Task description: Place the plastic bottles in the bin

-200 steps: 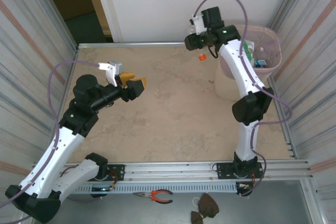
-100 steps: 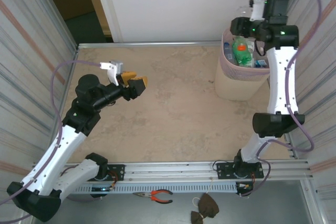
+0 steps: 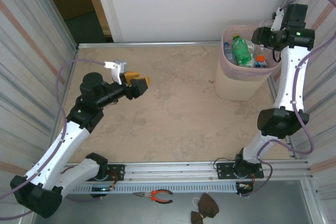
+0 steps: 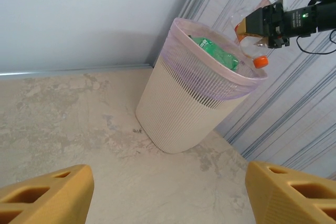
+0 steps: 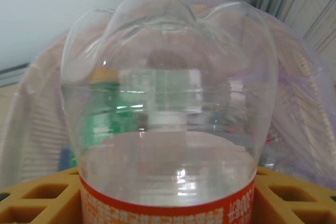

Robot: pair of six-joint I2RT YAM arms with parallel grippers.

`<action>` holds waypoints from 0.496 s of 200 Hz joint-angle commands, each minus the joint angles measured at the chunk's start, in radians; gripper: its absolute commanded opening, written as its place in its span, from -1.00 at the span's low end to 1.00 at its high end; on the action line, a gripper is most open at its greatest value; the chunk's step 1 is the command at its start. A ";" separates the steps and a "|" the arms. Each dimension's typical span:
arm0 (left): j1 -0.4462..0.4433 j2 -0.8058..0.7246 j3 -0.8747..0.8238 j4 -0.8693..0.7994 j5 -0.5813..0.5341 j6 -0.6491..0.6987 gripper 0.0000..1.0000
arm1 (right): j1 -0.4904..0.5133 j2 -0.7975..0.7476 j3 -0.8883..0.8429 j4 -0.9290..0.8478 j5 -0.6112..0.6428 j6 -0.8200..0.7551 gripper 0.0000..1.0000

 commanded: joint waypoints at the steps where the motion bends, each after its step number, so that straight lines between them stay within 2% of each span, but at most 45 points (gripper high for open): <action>1: 0.016 -0.004 -0.013 0.051 0.023 -0.014 0.53 | -0.010 0.047 0.031 -0.021 0.064 -0.017 0.28; 44: 0.030 -0.006 -0.022 0.063 0.034 -0.024 0.53 | -0.018 0.073 0.070 -0.024 0.085 -0.020 0.60; 69: 0.034 -0.013 -0.024 0.060 0.035 -0.026 0.53 | -0.015 0.058 0.078 -0.013 0.090 -0.018 0.58; 99: 0.036 -0.018 -0.034 0.064 0.033 -0.030 0.53 | -0.006 0.036 0.068 0.007 0.098 -0.024 0.39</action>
